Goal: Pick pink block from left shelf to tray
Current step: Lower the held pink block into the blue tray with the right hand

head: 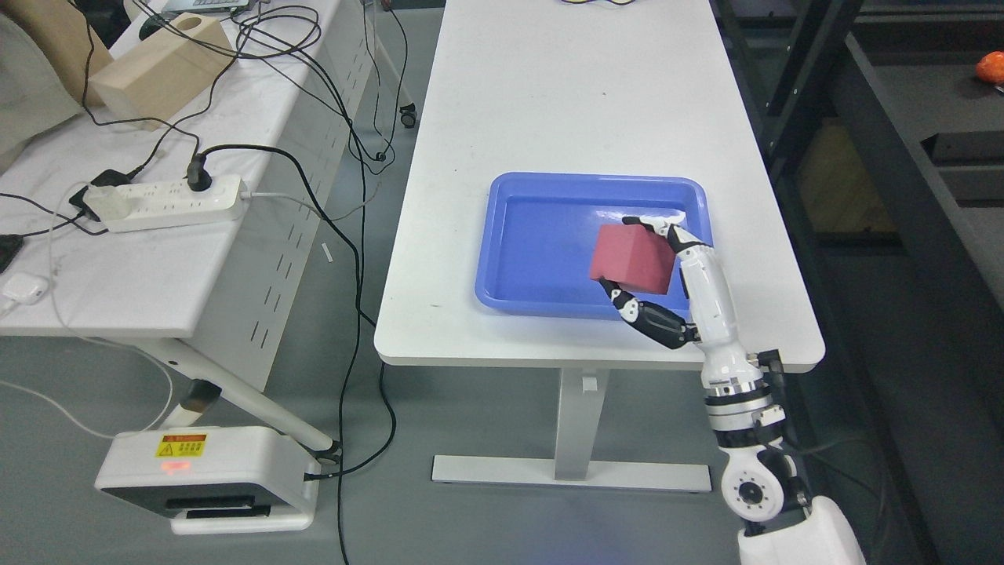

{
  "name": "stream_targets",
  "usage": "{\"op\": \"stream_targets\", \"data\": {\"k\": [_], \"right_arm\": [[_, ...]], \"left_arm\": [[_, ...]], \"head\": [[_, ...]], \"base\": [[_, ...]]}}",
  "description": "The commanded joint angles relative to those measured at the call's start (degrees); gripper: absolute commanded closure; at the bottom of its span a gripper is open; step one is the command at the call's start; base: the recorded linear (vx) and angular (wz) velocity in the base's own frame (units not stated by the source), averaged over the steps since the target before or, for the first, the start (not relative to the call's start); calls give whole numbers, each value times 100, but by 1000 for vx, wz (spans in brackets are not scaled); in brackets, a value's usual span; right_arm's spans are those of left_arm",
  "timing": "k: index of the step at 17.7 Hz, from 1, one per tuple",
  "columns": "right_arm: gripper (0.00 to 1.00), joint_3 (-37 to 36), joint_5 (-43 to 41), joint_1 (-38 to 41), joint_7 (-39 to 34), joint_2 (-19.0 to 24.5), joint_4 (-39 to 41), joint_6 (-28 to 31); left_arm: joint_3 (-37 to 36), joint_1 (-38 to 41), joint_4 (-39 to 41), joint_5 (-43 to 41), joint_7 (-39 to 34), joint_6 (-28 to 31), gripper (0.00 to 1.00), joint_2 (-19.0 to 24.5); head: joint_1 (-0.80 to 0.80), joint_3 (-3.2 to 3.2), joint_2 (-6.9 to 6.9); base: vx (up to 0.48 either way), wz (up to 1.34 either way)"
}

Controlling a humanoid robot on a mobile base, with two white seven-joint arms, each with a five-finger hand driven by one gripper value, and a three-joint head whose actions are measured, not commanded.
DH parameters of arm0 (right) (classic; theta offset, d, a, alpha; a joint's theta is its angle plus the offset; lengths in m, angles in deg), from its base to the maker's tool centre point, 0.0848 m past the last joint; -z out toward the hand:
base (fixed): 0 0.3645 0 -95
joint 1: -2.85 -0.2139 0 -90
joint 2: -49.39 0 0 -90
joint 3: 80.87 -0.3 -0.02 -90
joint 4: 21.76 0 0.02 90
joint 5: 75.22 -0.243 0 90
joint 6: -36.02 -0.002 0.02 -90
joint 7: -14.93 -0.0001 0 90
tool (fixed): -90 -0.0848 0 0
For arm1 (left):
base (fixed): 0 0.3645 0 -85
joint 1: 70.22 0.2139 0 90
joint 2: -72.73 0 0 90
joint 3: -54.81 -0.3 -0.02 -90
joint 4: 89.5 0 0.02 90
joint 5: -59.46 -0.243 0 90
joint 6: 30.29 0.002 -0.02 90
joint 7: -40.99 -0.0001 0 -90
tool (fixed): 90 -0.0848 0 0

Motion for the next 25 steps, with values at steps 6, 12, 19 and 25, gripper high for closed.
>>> {"op": "stream_targets", "data": {"k": [6,12,19,25], "right_arm": [[90,442,334,-17,-494,-100,-24,118],[90,661,755,-61,-722,-100,-103,654],[79,810,817,-149,-1161,-100,-357,1171],[59,820,738,-193,-1206,-100,-419,1524]], "left_arm": [[0,114,100,0,1,0,0,99],[0,114,100,0,1,0,0,99],[0,114,100,0,1,0,0,99],[0,114,100,0,1,0,0,99]], "head": [[0,0,0],[0,0,0],[0,0,0],[0,0,0]], "base": [[162,-36],[126,-19],[103,-1],[54,0]]}}
